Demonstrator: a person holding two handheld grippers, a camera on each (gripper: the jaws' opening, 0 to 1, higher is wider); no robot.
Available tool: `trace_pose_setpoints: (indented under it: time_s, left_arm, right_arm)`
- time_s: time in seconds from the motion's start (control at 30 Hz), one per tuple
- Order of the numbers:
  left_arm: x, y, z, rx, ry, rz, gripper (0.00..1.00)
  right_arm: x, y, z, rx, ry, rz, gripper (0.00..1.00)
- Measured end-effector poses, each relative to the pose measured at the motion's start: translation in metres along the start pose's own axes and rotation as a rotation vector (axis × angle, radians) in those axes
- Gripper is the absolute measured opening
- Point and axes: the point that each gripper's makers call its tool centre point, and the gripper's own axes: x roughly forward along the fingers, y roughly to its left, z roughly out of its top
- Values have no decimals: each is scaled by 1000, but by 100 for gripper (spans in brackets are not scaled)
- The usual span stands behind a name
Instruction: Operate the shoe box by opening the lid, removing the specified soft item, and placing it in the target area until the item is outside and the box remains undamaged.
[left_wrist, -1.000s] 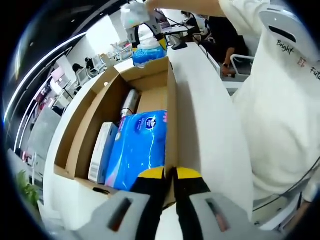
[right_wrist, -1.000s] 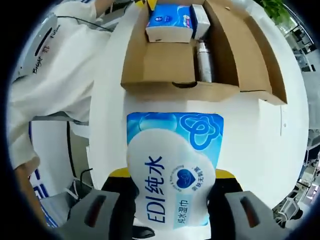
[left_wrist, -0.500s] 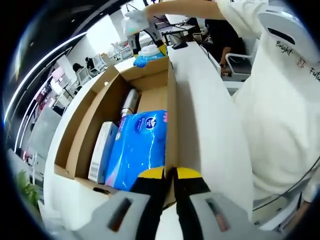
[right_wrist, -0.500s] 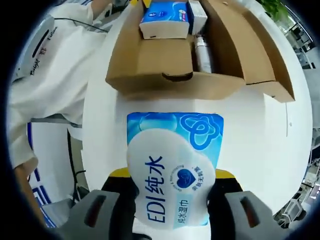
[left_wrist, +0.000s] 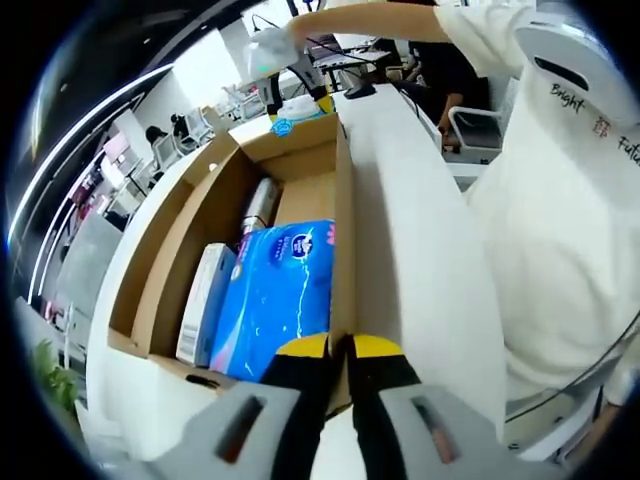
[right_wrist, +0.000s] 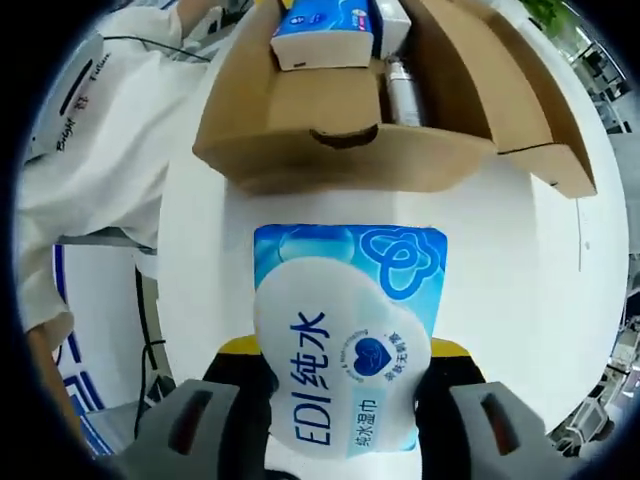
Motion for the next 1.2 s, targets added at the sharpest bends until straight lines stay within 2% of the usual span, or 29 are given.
trace_pose_setpoints:
  time_s: [0.3,0.87,0.97,1.07,1.2]
  left_arm:
    - [1,0,0,-3,0,1,6]
    - [1,0,1,-3,-3,2,6]
    - [1,0,1,-5,-2,0,6]
    - [1,0,1,-2,-3,1,6]
    - [1,0,1,1,-4,6,6]
  right_arm:
    - [9,0,-4,20,7,21,56]
    - [16,-4,-5,5,-6,22,57]
    - [18,-5,-5,-20,-7,21,58]
    - [21,-8,-11,-35,32,12,59]
    - [19,-8,-11,-18,34,-2,59]
